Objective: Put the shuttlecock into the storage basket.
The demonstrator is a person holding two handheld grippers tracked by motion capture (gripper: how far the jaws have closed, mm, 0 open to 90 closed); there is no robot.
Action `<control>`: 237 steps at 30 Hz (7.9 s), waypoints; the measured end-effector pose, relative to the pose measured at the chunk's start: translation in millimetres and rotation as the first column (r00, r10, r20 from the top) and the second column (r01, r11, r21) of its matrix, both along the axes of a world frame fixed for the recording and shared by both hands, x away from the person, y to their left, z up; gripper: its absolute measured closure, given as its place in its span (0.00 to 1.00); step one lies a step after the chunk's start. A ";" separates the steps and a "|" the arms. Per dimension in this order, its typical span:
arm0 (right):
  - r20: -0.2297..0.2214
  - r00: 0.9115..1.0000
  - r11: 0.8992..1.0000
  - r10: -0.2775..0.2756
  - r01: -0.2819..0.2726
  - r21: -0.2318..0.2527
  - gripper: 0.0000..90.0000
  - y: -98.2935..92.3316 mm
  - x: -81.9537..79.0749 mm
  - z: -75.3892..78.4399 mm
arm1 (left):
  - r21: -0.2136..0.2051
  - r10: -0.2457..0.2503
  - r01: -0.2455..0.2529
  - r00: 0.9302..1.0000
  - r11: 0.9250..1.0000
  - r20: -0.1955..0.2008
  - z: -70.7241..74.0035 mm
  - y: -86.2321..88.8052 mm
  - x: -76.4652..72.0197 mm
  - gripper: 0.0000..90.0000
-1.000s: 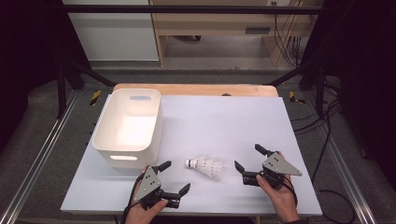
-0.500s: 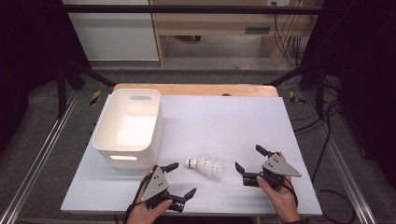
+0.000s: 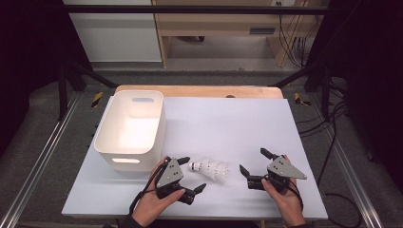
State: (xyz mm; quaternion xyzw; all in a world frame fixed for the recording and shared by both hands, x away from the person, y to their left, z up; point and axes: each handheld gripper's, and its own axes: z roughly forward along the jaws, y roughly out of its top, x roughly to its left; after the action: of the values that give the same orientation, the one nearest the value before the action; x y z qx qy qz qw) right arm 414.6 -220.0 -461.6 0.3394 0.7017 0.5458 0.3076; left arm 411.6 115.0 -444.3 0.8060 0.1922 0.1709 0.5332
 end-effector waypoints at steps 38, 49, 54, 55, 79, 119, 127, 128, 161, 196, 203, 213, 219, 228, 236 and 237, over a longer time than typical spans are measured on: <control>-0.014 1.000 1.000 -0.012 0.012 0.016 0.04 -3.8 0.2 0.9 | 0.109 -0.069 0.069 0.998 0.992 -0.005 -3.8 -19.5 27.2 0.03; -0.016 1.000 1.000 -0.007 0.007 0.012 0.04 -3.2 0.3 0.6 | 0.115 -0.092 0.092 0.996 0.989 -0.009 -5.8 -21.9 27.3 0.03; -0.017 1.000 1.000 -0.009 0.009 0.015 0.04 -3.4 0.3 0.9 | 0.128 -0.123 0.124 0.992 0.984 -0.015 -7.0 -22.8 26.2 0.03; -0.017 1.000 1.000 -0.009 0.010 0.015 0.04 -3.6 0.4 0.8 | 0.137 -0.131 0.133 0.991 0.982 -0.017 -7.5 -22.8 26.5 0.03; -0.023 1.000 1.000 -0.006 0.006 0.006 0.04 -3.8 0.9 0.1 | 0.194 -0.156 0.166 0.986 0.967 -0.066 -26.7 -38.8 51.3 0.04; -0.039 0.999 1.000 0.000 0.000 0.004 0.04 -2.7 1.8 -1.0 | 0.235 -0.183 0.207 0.976 0.950 -0.118 -37.7 -72.1 54.7 0.05; -0.041 0.999 1.000 0.001 -0.001 0.005 0.04 -2.1 1.9 -1.2 | 0.226 -0.170 0.194 0.978 0.955 -0.121 -37.9 -73.6 53.9 0.06; -0.041 0.999 1.000 0.001 -0.001 0.005 0.04 -2.1 1.9 -1.2 | 0.233 -0.173 0.197 0.978 0.952 -0.120 -37.8 -73.7 53.7 0.07; -0.051 0.999 1.000 -0.004 0.004 -0.003 0.05 -2.0 2.4 -2.1 | 0.252 -0.115 0.138 0.988 0.958 -0.102 -37.6 -73.1 43.6 0.31; -0.062 0.998 1.000 0.008 -0.008 -0.001 0.05 -0.5 2.8 -3.6 | 0.278 -0.077 0.097 0.994 0.956 -0.082 -42.0 -68.8 45.5 0.23; -0.062 0.998 1.000 0.006 -0.006 0.001 0.05 -1.0 2.6 -3.3 | 0.298 -0.075 0.092 0.995 0.950 -0.066 -40.5 -68.9 41.2 0.39; -0.061 0.998 1.000 0.007 -0.007 -0.001 0.05 -0.9 2.4 -3.3 | 0.277 -0.070 0.079 0.997 0.958 -0.043 -33.8 -62.9 37.8 0.57; -0.061 0.998 1.000 0.007 -0.007 0.000 0.05 -1.0 2.4 -3.2 | 0.266 -0.066 0.072 0.997 0.961 -0.029 -30.0 -59.9 36.7 0.65; -0.060 0.998 1.000 0.008 -0.008 0.000 0.05 -1.0 2.4 -3.1 | 0.258 -0.059 0.058 0.998 0.964 -0.003 -25.4 -57.3 34.6 0.72; -0.059 0.998 1.000 0.010 -0.010 -0.001 0.05 -0.4 2.4 -3.2 | 0.247 -0.056 0.054 0.998 0.968 0.004 -18.6 -53.4 35.3 0.76; -0.060 0.998 1.000 0.011 -0.011 -0.002 0.05 -0.3 2.4 -3.3 | 0.245 -0.056 0.054 0.998 0.968 0.003 -18.0 -53.0 35.4 0.76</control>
State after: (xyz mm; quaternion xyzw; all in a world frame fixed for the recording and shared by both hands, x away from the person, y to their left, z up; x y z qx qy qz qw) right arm 417.0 -220.3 -464.9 0.3515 0.7129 0.5363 0.2839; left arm 447.0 62.0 -462.3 0.8698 0.1446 0.1825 0.4351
